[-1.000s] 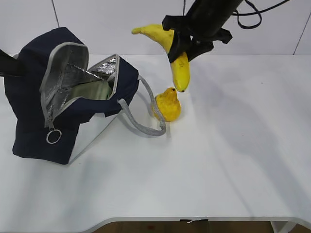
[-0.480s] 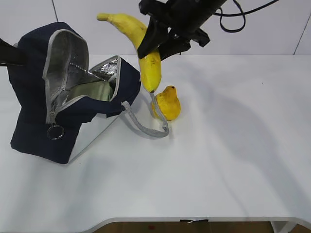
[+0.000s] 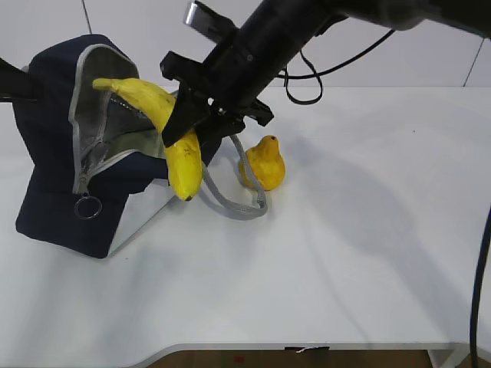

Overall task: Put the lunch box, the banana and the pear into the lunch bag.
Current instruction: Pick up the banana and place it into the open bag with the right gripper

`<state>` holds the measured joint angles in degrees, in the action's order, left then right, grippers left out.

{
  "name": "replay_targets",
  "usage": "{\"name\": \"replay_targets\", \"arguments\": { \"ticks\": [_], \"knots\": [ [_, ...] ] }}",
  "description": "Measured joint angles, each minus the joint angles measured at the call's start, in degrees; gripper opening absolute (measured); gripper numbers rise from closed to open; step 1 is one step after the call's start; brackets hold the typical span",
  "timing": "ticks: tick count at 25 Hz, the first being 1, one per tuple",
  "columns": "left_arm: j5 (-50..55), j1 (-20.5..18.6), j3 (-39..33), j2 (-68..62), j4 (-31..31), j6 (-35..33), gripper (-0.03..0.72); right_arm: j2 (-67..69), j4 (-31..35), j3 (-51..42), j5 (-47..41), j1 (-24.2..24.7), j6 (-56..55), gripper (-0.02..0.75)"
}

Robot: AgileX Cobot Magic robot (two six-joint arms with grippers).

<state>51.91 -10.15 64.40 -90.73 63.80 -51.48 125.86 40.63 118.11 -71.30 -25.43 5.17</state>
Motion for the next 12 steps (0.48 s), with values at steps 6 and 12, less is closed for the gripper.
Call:
{"name": "replay_targets", "arguments": {
  "ticks": [6,12],
  "knots": [
    [0.3,0.0,0.0,0.0,1.9,0.1,0.024,2.4,2.5,0.1,0.4,-0.2,0.0,0.279],
    [2.1,0.0,0.0,0.0,2.0,-0.1,0.024,7.8,9.6,5.2,0.4,-0.2,-0.2,0.279]
  ]
}}
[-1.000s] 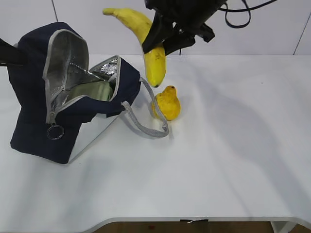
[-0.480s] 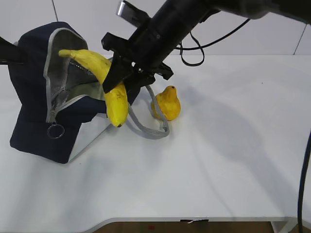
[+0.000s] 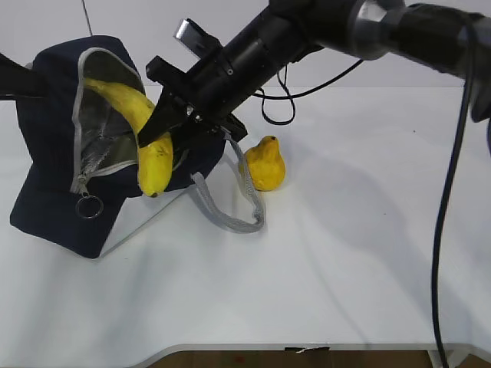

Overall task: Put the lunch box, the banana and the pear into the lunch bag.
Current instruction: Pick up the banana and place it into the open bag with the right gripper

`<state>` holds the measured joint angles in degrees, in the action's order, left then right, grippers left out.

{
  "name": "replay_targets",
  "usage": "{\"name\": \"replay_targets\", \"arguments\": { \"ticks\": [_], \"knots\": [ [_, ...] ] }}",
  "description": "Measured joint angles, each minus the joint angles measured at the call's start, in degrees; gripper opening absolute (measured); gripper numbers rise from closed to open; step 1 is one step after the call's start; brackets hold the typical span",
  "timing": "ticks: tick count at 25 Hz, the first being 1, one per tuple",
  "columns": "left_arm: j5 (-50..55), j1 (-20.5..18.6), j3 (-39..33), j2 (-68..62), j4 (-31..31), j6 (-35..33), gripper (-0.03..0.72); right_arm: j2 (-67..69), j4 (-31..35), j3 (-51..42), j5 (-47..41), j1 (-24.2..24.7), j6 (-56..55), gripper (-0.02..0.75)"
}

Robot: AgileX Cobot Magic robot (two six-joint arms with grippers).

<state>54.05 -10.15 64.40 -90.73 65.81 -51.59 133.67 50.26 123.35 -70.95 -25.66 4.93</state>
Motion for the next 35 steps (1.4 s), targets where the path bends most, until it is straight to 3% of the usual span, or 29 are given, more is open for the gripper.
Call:
{"name": "replay_targets", "arguments": {
  "ticks": [6,13,16,21,23,29,35],
  "knots": [
    [1.9,0.0,0.0,0.0,0.0,-0.1,0.024,5.0,3.3,7.5,3.1,0.0,-2.2,0.279],
    [2.0,0.0,0.0,0.0,0.1,-0.1,0.024,6.3,3.7,9.2,9.4,-0.3,-2.9,0.284],
    [2.0,0.0,0.0,0.0,0.1,-0.1,0.024,6.7,3.7,9.2,11.9,-0.8,-3.0,0.33],
    [2.4,0.0,0.0,0.0,0.1,-0.1,0.024,7.3,4.9,9.2,16.5,-2.1,-3.3,0.529],
    [2.4,0.0,0.0,0.0,0.1,-0.1,0.024,7.3,5.6,9.2,16.1,-2.1,-3.2,0.57],
    [2.4,0.0,0.0,0.0,0.1,-0.1,0.024,7.3,5.4,11.6,10.4,-1.8,-0.1,0.583],
    [2.0,0.0,0.0,0.0,0.2,-0.1,0.024,7.3,0.0,16.1,8.5,-1.6,0.3,0.585]
  ]
}}
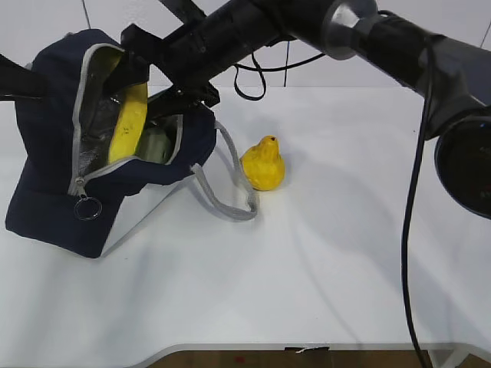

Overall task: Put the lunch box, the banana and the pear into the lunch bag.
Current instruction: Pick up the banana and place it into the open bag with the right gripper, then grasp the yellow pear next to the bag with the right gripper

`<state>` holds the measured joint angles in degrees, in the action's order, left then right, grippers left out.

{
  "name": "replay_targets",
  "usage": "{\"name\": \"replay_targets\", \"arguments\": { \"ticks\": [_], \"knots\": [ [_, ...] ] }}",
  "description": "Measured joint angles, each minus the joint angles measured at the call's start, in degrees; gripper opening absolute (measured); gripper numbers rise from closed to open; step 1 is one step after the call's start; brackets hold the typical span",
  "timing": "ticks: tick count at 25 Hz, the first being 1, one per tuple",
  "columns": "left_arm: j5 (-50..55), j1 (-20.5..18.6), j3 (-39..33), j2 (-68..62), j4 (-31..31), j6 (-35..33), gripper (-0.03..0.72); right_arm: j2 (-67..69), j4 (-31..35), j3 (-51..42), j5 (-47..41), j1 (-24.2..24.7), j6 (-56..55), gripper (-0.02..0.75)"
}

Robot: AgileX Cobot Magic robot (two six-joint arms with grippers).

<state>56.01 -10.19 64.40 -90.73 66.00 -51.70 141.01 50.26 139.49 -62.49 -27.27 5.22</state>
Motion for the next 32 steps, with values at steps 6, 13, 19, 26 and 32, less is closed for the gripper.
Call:
{"name": "replay_targets", "arguments": {
  "ticks": [6,13,19,26,32],
  "knots": [
    [0.0,0.0,0.0,0.0,0.4,0.0,0.024,0.0,-4.5,1.3,-3.4,0.0,-2.5,0.587],
    [-0.1,0.0,0.0,0.0,0.6,0.0,0.024,0.0,-3.1,3.3,-7.7,0.1,-2.3,0.587],
    [-0.5,0.0,0.0,0.0,-1.8,0.0,0.024,0.0,-11.7,11.3,-8.7,0.2,-2.3,0.58],
    [-0.5,-1.3,0.0,0.0,-5.9,2.0,0.024,-0.6,-17.3,13.5,-9.0,0.4,-3.1,0.543],
    [0.0,-2.9,0.0,0.0,-6.4,2.1,0.024,-7.1,-24.2,7.0,-9.2,0.4,-3.7,0.503]
  ]
}}
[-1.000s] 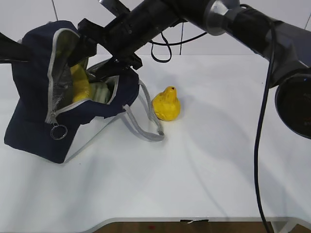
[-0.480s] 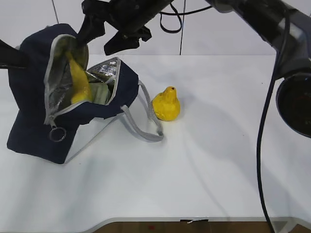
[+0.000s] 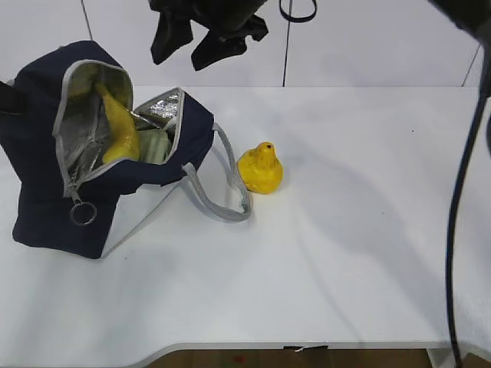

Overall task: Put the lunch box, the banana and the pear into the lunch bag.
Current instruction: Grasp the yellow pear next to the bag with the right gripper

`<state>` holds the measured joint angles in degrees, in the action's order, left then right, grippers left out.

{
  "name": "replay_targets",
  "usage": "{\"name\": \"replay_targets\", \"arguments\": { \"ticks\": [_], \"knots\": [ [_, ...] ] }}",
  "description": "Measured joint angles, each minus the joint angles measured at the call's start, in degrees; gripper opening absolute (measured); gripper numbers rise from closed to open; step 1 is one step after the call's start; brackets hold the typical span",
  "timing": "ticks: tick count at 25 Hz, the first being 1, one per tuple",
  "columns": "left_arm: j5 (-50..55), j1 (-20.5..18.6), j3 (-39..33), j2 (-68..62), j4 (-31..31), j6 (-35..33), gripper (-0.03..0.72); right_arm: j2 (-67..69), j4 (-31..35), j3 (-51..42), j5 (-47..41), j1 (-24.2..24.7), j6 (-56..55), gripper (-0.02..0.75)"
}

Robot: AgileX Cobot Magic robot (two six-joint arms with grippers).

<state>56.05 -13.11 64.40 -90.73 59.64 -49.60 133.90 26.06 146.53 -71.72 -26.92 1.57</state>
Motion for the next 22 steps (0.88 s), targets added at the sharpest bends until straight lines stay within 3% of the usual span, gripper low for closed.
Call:
{"name": "replay_targets", "arguments": {
  "ticks": [10,14,22],
  "knots": [
    [0.6,-0.2,0.0,0.0,-0.3,0.0,0.024,-16.1,-19.4,-25.7,0.0,0.0,0.0,0.491],
    [0.8,-0.2,0.0,0.0,-0.3,0.5,0.024,-16.1,-25.5,-28.0,0.0,0.0,-0.5,0.491],
    [1.8,-0.2,0.0,0.0,-0.3,1.4,0.024,-10.8,-29.5,-28.2,0.2,0.1,-0.8,0.491]
  ]
}}
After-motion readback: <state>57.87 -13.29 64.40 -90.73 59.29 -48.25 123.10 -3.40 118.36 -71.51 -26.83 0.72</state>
